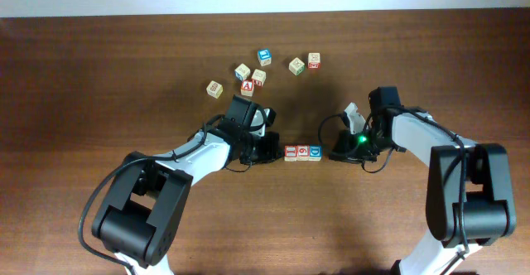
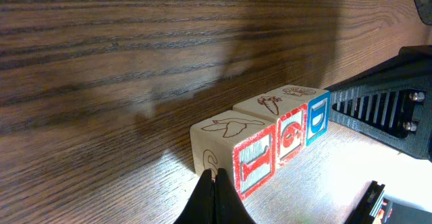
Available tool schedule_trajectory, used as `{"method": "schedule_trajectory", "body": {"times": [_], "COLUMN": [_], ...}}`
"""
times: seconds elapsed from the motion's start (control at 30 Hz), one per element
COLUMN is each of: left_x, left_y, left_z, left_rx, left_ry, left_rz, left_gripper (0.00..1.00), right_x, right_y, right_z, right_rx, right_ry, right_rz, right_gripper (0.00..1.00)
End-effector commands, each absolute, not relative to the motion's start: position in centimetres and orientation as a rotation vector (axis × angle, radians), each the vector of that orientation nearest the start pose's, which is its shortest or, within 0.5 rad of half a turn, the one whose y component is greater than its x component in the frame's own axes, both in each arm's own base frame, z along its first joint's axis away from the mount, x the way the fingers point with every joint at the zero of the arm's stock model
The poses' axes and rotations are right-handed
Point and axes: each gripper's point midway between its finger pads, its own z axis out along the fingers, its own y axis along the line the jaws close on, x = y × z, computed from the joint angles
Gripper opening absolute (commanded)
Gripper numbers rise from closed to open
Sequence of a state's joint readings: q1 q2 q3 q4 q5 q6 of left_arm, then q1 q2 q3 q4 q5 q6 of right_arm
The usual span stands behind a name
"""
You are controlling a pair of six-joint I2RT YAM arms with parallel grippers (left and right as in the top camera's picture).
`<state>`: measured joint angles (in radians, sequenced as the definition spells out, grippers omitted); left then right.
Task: Rotate 3 blocks
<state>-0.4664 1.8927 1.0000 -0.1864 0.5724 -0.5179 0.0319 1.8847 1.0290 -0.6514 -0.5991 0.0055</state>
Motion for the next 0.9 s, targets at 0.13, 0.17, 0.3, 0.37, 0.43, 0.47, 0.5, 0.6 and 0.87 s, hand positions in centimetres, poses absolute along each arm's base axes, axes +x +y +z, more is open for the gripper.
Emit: {"method": "schedule_trajectory", "body": {"times": [0.13, 0.17, 0.3, 0.37, 0.43, 0.47, 0.5, 0.6, 0.87], "left_x": [31.8, 31.8, 31.8, 31.8, 31.8, 31.8, 31.8, 31.8, 31.9], "left_y": [-26.7, -26.7, -26.7, -26.7, -26.7, -26.7, -26.7, -26.6, -26.5], "left_z": [1.3, 1.3, 1.3, 1.3, 1.3, 1.3, 1.3, 1.3, 1.2], "left_rx": [0.127, 0.127, 0.127, 0.127, 0.127, 0.127, 0.127, 0.126, 0.123], "left_ry": [2.812, 2.813, 2.812, 2.812, 2.812, 2.813, 2.813, 2.813, 2.813], "left_rz": [-1.060, -1.060, -1.060, -1.060, -1.060, -1.060, -1.060, -1.055, -1.045], "left_gripper": [0.00, 0.00, 0.00, 0.00, 0.00, 0.00, 0.00, 0.00, 0.00], "right_x": [32.4, 32.5, 32.6, 32.3, 31.8, 31.8, 31.8, 31.7, 32.1], "right_y": [12.1, 12.3, 12.8, 13.2, 13.7, 13.8, 13.8, 13.8, 12.8], "right_z": [1.3, 1.3, 1.3, 0.9, 0.3, 0.3, 0.3, 0.3, 0.5], "right_rx": [-0.113, -0.120, -0.102, -0.050, -0.031, -0.032, -0.032, -0.024, 0.028], "right_ry": [2.865, 2.856, 2.860, 2.892, 2.923, 2.924, 2.924, 2.928, 2.912], "right_rz": [1.065, 1.069, 1.073, 1.085, 1.091, 1.092, 1.092, 1.094, 1.117], "right_gripper": [0.04, 0.04, 0.04, 0.04, 0.04, 0.04, 0.04, 0.04, 0.04]}}
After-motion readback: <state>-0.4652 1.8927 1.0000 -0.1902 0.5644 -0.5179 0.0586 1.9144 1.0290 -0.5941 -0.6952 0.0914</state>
